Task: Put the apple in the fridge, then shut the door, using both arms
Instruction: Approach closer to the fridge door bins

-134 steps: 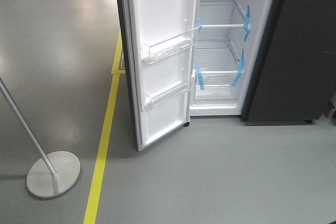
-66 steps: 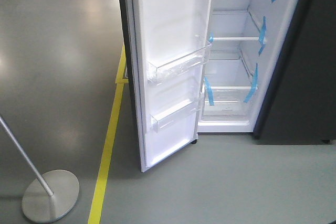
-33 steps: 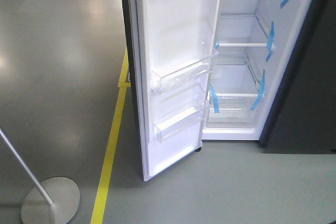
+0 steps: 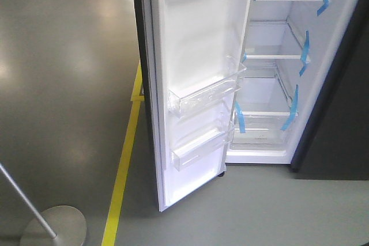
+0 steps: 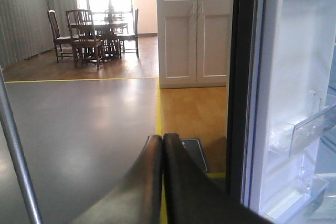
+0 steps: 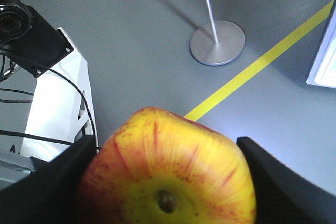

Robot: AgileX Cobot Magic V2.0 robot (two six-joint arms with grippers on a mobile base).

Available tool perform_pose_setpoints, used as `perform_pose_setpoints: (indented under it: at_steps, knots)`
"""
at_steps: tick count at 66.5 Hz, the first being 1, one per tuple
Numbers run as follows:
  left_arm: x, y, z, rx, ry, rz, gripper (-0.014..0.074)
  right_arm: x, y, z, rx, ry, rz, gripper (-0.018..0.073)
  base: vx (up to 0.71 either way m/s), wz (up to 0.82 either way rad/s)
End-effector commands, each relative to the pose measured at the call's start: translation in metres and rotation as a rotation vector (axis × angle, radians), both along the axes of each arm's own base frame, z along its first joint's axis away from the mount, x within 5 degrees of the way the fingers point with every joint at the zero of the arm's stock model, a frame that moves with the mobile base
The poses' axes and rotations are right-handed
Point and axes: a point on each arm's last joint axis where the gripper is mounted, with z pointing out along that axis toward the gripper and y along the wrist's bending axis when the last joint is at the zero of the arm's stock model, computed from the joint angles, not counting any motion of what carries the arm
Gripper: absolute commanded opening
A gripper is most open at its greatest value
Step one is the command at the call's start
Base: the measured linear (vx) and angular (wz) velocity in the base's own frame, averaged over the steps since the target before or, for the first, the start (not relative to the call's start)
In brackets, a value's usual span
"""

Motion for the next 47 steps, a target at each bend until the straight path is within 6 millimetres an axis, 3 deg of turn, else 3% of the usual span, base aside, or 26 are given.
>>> perform_pose_setpoints:
  at_steps: [1, 47]
  knots:
    - [-0.0027, -0.0007, 0.0136, -0.01, -0.11, -0.009, -0.0006, 0.0017, 0.003, 0.0114, 0.063, -0.036, -0.006, 0.0192, 0.13, 0.0]
    - [-0.0027, -0.0007, 0.0136, -0.01, -0.11, -0.009, -0.0006, 0.0017, 0.003, 0.0114, 0.063, -0.036, -0.006, 0.0192, 0.13, -0.01]
